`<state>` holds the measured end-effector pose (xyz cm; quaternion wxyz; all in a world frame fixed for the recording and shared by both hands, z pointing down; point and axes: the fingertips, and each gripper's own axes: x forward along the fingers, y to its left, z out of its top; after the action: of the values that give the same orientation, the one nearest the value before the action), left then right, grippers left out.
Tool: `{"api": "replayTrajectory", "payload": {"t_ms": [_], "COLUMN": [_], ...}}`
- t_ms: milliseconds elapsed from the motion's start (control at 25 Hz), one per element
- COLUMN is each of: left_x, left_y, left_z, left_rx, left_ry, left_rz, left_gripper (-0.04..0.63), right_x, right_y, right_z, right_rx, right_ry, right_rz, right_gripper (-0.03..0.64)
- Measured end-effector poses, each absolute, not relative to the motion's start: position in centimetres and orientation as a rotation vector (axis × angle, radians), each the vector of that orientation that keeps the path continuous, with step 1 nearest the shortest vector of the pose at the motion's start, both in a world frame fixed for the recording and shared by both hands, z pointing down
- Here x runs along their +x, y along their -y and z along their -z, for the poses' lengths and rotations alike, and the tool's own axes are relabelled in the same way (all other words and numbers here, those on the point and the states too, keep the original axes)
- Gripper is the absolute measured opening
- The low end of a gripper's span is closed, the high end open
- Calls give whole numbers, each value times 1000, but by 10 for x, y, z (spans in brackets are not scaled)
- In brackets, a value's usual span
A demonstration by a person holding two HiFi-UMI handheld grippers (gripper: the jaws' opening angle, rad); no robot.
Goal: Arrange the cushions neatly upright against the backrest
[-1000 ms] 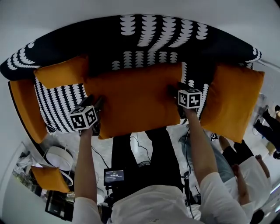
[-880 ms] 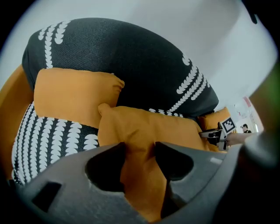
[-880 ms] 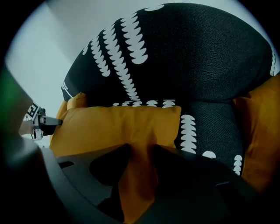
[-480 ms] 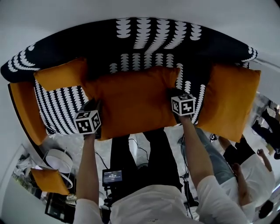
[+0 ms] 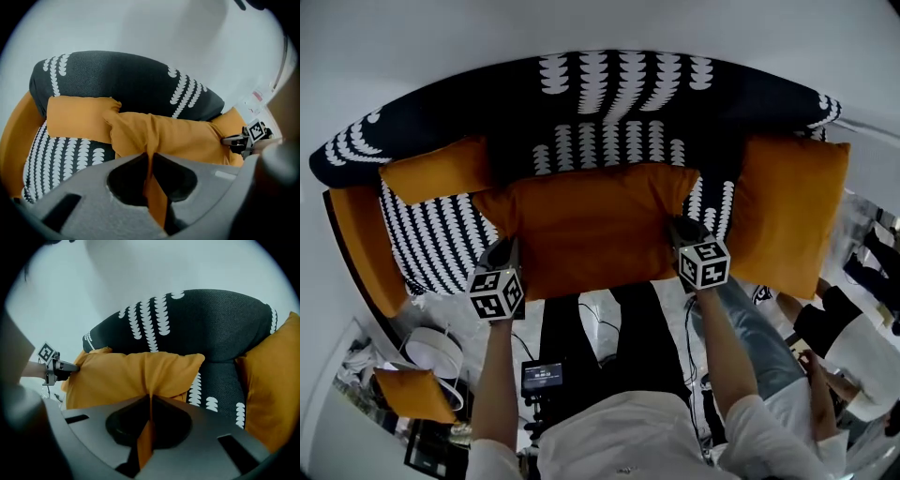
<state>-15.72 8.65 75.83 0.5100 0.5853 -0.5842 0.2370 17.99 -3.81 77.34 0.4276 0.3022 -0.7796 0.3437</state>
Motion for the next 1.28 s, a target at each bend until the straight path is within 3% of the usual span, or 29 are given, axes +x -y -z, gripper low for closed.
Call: {"api": "replayTrajectory", "payload": {"t_ms": [800, 1280], "left_x": [-203, -221], "left_y": [47, 70], "left_z": [-611, -659], "left_rx": [1761, 1773], "left_ry": [1807, 1898], "left_rz": [-237, -298], "left_gripper": [34, 35], "right_x": [141, 121], "right_y": [164, 186], "right_z": [-615, -663], "right_rx": [1026, 1092], "right_ry": [2396, 2390], "right_rz": [-601, -610], "right_gripper": [12, 14]}}
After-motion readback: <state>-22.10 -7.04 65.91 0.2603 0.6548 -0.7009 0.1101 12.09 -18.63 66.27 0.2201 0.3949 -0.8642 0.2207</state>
